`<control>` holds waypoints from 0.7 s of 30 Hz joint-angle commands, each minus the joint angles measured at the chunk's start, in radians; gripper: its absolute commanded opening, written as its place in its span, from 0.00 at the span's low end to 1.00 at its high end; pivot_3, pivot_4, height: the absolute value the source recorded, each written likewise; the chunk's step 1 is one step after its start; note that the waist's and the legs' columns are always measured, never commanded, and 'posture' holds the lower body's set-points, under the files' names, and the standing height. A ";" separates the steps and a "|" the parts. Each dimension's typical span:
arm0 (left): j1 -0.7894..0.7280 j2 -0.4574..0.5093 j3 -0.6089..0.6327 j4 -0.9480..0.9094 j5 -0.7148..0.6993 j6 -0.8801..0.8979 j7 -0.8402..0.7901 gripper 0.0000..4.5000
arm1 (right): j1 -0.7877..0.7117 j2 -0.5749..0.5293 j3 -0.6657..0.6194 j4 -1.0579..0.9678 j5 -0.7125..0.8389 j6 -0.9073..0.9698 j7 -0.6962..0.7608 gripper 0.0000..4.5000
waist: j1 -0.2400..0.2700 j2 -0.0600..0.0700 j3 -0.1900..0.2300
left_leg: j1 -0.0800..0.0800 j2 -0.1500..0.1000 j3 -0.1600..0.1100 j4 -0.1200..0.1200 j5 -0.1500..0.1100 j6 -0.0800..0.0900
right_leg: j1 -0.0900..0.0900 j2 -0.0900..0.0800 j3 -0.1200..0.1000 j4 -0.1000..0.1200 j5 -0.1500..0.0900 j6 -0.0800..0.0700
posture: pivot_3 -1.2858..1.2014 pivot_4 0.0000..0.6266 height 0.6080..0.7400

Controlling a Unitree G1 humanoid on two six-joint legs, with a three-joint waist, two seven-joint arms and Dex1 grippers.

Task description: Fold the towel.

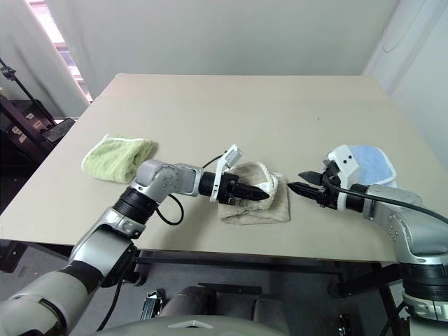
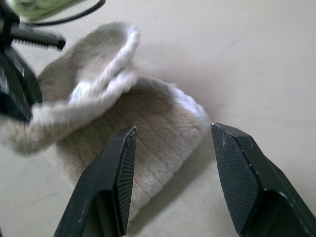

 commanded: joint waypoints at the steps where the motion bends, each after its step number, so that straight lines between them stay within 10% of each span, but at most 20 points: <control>1: -0.018 -0.030 -0.044 0.025 0.112 -0.088 -0.083 0.01 | 0.013 -0.017 -0.051 -0.051 0.021 0.005 -0.012 0.56 | 0.000 0.000 0.000 | 0.000 0.000 0.000 0.000 0.000 0.000 | 0.000 0.000 0.000 0.000 0.000 0.000 | 0.52 0.00 1.00; 8: 0.016 -0.096 -0.041 0.055 0.229 -0.186 -0.155 0.01 | 0.014 -0.018 -0.045 -0.051 0.017 0.010 -0.029 0.56 | -0.001 0.000 0.000 | 0.000 0.000 0.000 0.001 0.000 0.000 | 0.000 0.000 0.000 0.001 0.001 0.001 | 0.52 0.00 1.00; 21: 0.066 -0.094 0.052 -0.071 0.283 -0.302 -0.234 0.99 | -0.069 0.005 -0.039 -0.011 0.025 0.011 -0.049 0.56 | -0.004 0.001 0.000 | 0.000 0.000 -0.002 0.009 -0.002 0.003 | 0.003 0.001 -0.001 0.001 0.003 0.006 | 0.52 0.00 1.00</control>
